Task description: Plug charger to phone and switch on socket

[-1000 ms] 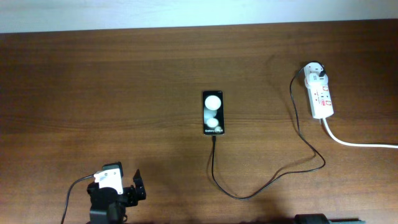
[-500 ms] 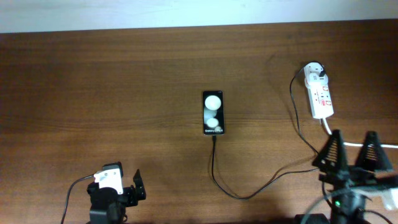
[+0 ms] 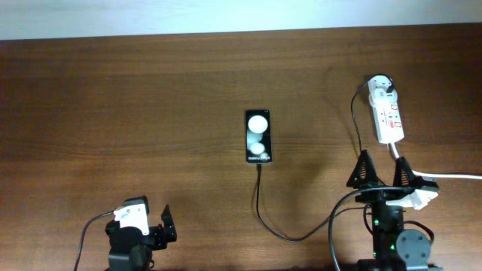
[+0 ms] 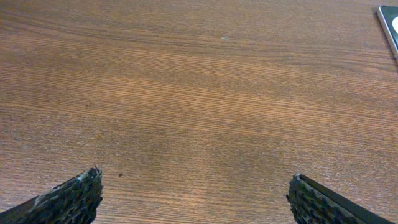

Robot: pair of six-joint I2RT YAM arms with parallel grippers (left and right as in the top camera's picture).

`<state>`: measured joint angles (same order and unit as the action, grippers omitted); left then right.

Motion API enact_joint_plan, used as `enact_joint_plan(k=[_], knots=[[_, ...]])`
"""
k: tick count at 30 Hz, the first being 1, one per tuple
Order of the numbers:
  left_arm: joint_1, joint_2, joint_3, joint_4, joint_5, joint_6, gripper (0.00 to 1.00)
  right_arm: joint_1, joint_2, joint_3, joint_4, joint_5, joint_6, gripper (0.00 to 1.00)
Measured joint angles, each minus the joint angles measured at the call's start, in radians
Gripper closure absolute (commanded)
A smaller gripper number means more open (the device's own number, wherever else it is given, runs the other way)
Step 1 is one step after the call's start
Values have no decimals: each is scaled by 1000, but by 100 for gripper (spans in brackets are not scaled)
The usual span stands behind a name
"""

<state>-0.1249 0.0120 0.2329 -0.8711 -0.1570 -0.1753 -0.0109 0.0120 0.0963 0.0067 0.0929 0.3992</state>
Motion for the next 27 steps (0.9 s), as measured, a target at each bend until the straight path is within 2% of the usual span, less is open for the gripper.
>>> enact_joint_plan(k=[6,27], knots=[[0,0,0,1,0,0,1,0,5,-16,-246,34,1,1],[0,0,0,0,0,0,1,0,6,-14,-250,37,0,1]])
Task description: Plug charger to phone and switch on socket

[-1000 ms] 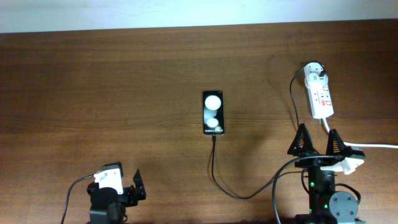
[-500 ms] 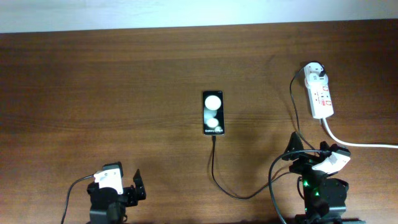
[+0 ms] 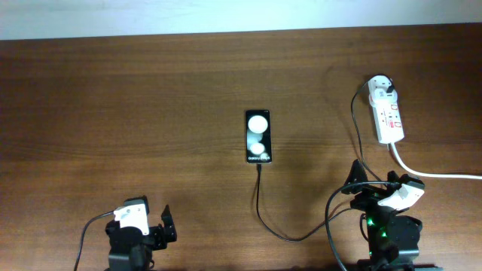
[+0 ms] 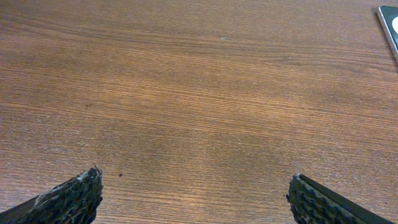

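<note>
A black phone (image 3: 257,136) with a lit screen lies face up mid-table; its corner shows at the top right of the left wrist view (image 4: 388,25). A black charger cable (image 3: 260,203) runs from the phone's near end, curving right towards the black plug (image 3: 382,86) at the far end of the white socket strip (image 3: 388,114). My right gripper (image 3: 373,179) is open with nothing in it, a short way in front of the strip. My left gripper (image 4: 196,199) is open over bare wood at the near left (image 3: 147,220), far from the phone.
The strip's white mains cord (image 3: 437,175) runs off to the right edge, passing close by my right gripper. The brown wooden table (image 3: 113,113) ends at a white wall along the back.
My right gripper has moved back from just below the socket strip towards the near edge, still open. The left arm, phone and cable have not moved.
</note>
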Robot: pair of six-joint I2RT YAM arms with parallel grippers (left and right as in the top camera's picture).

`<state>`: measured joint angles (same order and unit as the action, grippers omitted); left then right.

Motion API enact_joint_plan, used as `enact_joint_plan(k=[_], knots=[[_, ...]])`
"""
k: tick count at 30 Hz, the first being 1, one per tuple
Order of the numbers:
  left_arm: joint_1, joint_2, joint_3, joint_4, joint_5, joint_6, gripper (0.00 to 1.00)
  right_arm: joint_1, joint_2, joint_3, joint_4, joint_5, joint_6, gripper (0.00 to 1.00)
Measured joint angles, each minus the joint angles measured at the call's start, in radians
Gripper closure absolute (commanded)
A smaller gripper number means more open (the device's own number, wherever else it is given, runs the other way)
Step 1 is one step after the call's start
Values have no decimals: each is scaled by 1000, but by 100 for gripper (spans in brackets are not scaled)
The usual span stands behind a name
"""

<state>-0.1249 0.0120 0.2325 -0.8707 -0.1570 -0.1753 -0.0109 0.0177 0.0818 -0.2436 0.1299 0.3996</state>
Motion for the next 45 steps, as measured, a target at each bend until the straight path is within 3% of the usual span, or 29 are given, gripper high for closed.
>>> enact_joint_plan(k=[5,9,21,26,30,45], knots=[[0,0,0,0,0,0,1,0,-2,-3,19,0,0,1],[0,0,0,0,0,0,1,0,-3,-51,168,2,0,1],[0,0,0,0,0,0,1,0,-3,-66,178,3,-8,1],[0,0,0,0,0,0,1,0,-3,-66,173,-47,-158,1],[0,0,0,0,0,0,1,0,-3,-66,173,-61,-193,1],[0,0,0,0,0,0,1,0,-3,-66,171,-66,-201,1]])
